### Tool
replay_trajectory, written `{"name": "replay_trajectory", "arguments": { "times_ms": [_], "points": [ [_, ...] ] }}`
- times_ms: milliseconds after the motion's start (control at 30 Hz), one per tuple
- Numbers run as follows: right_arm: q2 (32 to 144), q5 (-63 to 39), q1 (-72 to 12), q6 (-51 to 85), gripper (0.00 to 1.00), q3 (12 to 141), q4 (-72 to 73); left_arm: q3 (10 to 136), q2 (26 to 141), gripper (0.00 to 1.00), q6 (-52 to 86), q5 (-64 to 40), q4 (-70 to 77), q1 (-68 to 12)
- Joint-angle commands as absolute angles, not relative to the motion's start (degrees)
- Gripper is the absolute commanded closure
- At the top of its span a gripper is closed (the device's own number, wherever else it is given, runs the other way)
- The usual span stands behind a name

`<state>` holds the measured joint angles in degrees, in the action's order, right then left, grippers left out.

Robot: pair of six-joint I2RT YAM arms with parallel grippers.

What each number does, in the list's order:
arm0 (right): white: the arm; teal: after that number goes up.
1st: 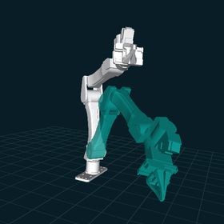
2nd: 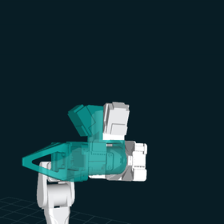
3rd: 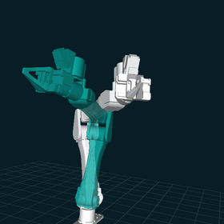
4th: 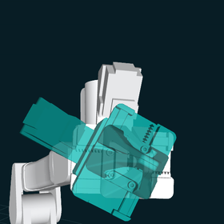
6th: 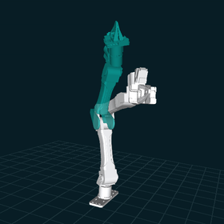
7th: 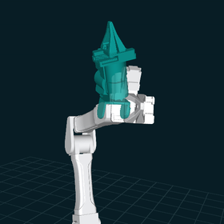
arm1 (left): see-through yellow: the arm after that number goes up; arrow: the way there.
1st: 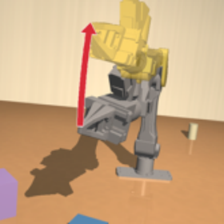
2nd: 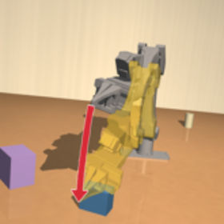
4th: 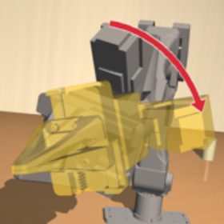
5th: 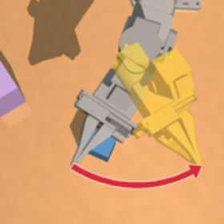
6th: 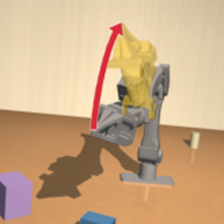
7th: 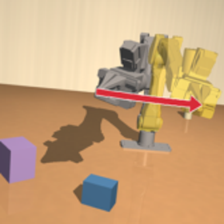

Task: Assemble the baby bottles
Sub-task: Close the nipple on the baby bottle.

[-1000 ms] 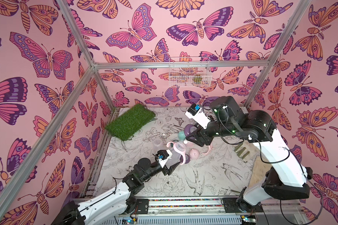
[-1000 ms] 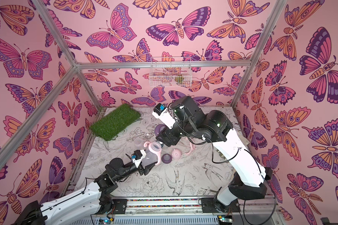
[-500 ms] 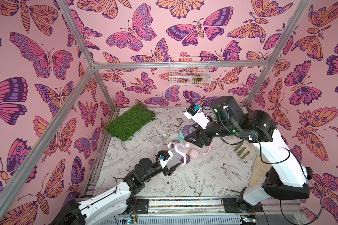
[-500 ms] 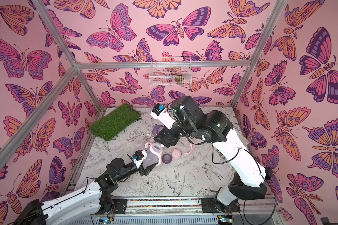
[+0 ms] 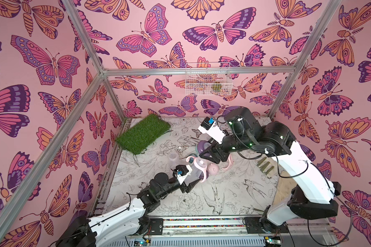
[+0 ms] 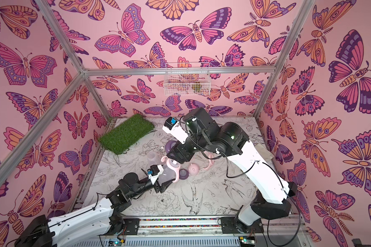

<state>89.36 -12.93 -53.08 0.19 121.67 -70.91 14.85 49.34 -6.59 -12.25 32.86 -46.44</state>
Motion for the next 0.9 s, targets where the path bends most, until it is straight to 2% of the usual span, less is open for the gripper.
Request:
{"name": "replay_trajectory", "arguments": {
  "times_ms": [0, 300, 867],
  "points": [
    [88.8, -15.1, -53.4, 0.8, 0.58, 119.8, -69.8, 16.1, 47.7, 1.00, -6.6, -12.4, 36.1, -46.7],
    [89.2, -21.3, -52.3, -1.2, 0.60, 117.7, -73.8, 16.3, 46.9, 1.00, -6.2, -14.0, 39.5, -46.8],
    [88.6, -25.4, -49.0, -2.5, 0.61, 112.6, -74.6, 17.5, 46.3, 1.00, -6.5, -17.7, 38.1, -47.4]
  ]
}}
